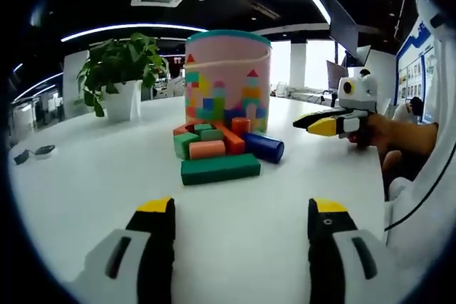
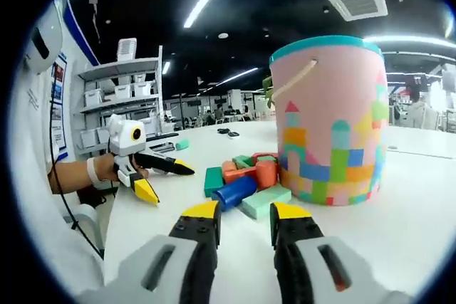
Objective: Arrange the toys in the designated storage area by placing each visible toy with the group until no toy remains scattered across the table.
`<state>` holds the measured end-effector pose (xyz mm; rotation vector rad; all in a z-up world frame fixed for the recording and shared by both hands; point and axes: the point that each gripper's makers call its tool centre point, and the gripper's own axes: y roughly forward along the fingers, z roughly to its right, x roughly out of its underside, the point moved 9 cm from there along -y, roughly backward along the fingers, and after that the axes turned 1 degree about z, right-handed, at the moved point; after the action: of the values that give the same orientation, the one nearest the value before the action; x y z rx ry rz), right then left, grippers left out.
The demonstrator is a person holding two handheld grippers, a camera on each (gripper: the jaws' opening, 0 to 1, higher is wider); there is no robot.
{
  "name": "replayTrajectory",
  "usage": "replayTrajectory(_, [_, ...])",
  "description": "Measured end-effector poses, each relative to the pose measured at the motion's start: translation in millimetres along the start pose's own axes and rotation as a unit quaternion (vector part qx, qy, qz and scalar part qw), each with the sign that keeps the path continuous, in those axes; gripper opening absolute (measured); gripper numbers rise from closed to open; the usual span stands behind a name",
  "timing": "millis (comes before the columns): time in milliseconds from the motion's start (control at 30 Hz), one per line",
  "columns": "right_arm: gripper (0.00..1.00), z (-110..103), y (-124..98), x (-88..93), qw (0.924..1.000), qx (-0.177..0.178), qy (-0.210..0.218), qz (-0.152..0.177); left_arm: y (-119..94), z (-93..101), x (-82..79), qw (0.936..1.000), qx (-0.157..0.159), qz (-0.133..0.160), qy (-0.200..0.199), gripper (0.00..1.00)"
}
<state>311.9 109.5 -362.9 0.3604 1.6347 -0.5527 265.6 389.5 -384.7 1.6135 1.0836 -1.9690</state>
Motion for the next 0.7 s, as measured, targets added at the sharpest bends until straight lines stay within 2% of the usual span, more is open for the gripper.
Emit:
replayTrajectory(233, [0.36,-14.0,7.1,-16.2,0.9995,0.025,-0.017,0.005,0.1,-1.0,1.1,0.9999,-0.005,-0.003,0.008,0.78])
replayTrajectory(300, [0.36,-19.3,13.1,-21.2,0.999,0.038,-0.013,0.018,0.7,-1.3,1.9,0.9998,-0.008,-0.006,0.018,0.78])
replayTrajectory(400, [0.36,-26.7,25.6,-19.5,0.9982,0.056,-0.01,0.02,0.1,-2.0,1.5,0.9998,-0.008,-0.005,0.017,0.78])
replayTrajectory(467, [0.36,-31.2,33.7,-17.2,0.9976,0.065,0.009,0.022,0.2,-1.5,1.5,0.9998,-0.008,-0.005,0.017,0.77])
replayTrajectory(500, [0.36,-35.5,39.4,-15.8,0.9968,0.069,0.034,0.023,0.1,-1.2,1.5,0.9998,-0.007,-0.005,0.018,0.77])
replayTrajectory(633, [0.36,-39.8,49.3,-17.4,0.9938,0.107,0.02,0.026,0.0,-0.6,1.3,0.9998,-0.005,-0.004,0.019,0.77])
replayTrajectory(700, [0.36,-37.4,52.0,-16.6,0.9904,0.137,0.013,0.018,-0.1,-0.5,1.2,0.9998,-0.004,-0.004,0.019,0.77])
